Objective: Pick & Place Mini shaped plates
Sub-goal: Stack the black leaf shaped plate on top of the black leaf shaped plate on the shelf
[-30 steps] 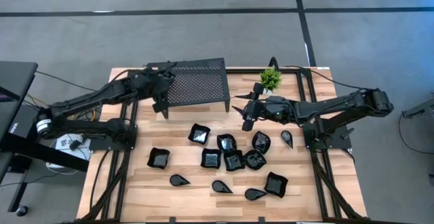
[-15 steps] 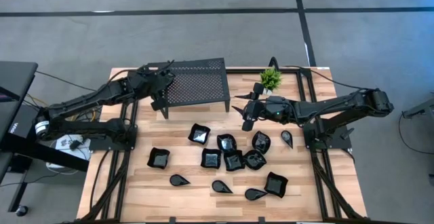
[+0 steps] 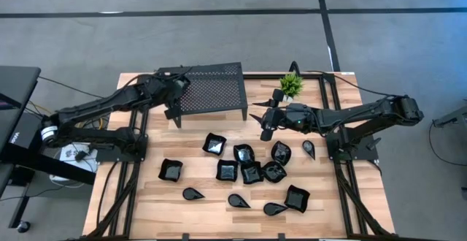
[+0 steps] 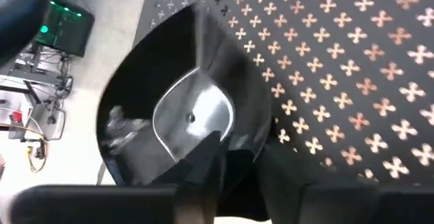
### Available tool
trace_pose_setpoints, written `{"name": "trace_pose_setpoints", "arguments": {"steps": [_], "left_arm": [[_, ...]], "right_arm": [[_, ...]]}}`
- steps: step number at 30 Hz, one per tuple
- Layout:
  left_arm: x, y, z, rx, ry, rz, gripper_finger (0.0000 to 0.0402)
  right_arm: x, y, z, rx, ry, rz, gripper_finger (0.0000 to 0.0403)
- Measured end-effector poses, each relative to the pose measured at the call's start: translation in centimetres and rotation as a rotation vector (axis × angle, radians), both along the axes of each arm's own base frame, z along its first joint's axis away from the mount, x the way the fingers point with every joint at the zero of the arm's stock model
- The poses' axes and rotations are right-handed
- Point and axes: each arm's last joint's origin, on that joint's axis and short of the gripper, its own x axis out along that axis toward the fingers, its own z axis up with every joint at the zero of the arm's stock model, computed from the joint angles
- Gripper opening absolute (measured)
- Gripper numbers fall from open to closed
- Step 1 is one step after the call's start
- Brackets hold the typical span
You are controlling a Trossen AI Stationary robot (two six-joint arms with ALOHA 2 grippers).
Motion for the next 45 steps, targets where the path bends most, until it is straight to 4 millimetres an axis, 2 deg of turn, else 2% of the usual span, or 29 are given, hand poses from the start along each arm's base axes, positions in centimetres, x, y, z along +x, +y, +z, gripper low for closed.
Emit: {"name": "trace_pose_setpoints", "arguments": {"steps": [5,10,15,18,21,24,31,40,45], "left_arm": [[0.2,0.1,0.0,0.011,-0.01,0.002,0.0011],[0.7,-0.2,0.5,0.046,-0.041,-0.007,0.001],[1.1,-0.6,2.1,0.084,-0.106,0.034,0.0007],[1.2,-0.6,3.3,0.037,-0.225,0.109,0.0009],[1.3,-0.7,3.9,-0.099,-0.302,0.139,0.0007],[1.5,-0.7,3.5,-0.154,-0.306,0.155,0.0008],[1.4,0.3,3.0,-0.068,-0.275,0.311,0.0009],[1.6,1.0,2.5,-0.114,-0.294,0.346,0.0012],[2.3,1.3,1.2,-0.137,-0.247,0.355,0.0007]], "right_arm": [[0.0,0.0,0.0,-0.008,0.003,0.001,0.018],[0.0,0.0,0.0,-0.008,0.003,0.002,0.0182],[0.0,0.0,0.0,-0.008,0.003,0.001,0.0182],[0.0,0.0,0.0,-0.008,0.003,0.001,0.018],[0.0,0.0,0.0,-0.008,0.003,0.0,0.0181],[0.0,-0.1,0.0,-0.008,0.003,-0.001,0.0183],[0.0,-0.2,0.0,-0.008,0.003,-0.007,0.0184],[0.0,-0.2,0.0,-0.008,0.003,-0.007,0.0182],[0.0,-0.2,0.0,-0.008,0.002,-0.007,0.0182]]}}
